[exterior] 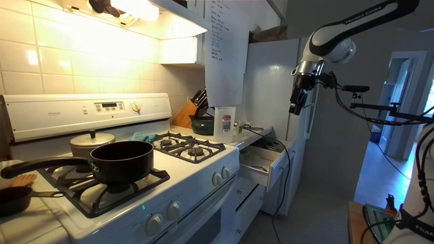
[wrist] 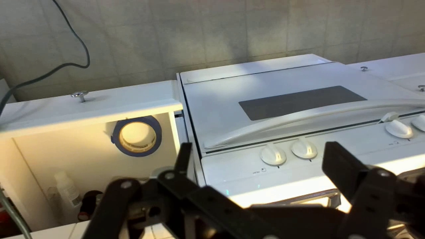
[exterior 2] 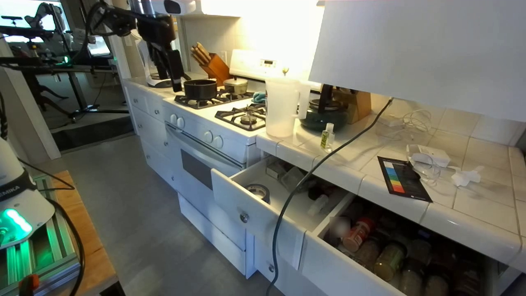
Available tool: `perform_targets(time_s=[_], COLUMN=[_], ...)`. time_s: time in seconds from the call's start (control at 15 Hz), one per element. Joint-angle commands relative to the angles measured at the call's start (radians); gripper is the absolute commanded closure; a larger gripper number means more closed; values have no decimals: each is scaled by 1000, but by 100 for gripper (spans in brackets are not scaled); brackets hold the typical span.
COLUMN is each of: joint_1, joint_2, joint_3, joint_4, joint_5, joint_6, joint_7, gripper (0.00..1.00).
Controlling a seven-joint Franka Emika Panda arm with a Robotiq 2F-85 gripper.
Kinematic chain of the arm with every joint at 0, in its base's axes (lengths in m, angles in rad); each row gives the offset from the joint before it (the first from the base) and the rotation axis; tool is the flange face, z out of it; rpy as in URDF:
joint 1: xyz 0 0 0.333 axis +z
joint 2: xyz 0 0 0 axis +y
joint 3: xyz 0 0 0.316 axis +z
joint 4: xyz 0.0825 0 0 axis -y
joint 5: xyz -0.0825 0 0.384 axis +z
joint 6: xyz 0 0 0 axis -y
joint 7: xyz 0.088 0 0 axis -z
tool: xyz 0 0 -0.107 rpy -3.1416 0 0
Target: Remove the blue masking tape from the open drawer and put it on the stovetop.
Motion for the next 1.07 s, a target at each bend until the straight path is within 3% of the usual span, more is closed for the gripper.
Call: perform_targets(time_s=[0.0,0.13,0.6,0.8,1.0], joint_1=[-26,-37,-38,-14,-27], joint_2=[35,89,147,310,476], joint_3=[-10,-36,-33,-75,-72], joint_4=[31,76,105,203,350], joint_5=[16,25,36,92,140], joint_6=[-15,-31,-10,6,-60], joint_7=[-34,-62,-54,-187,-391], gripper=[0,0,0,0,0])
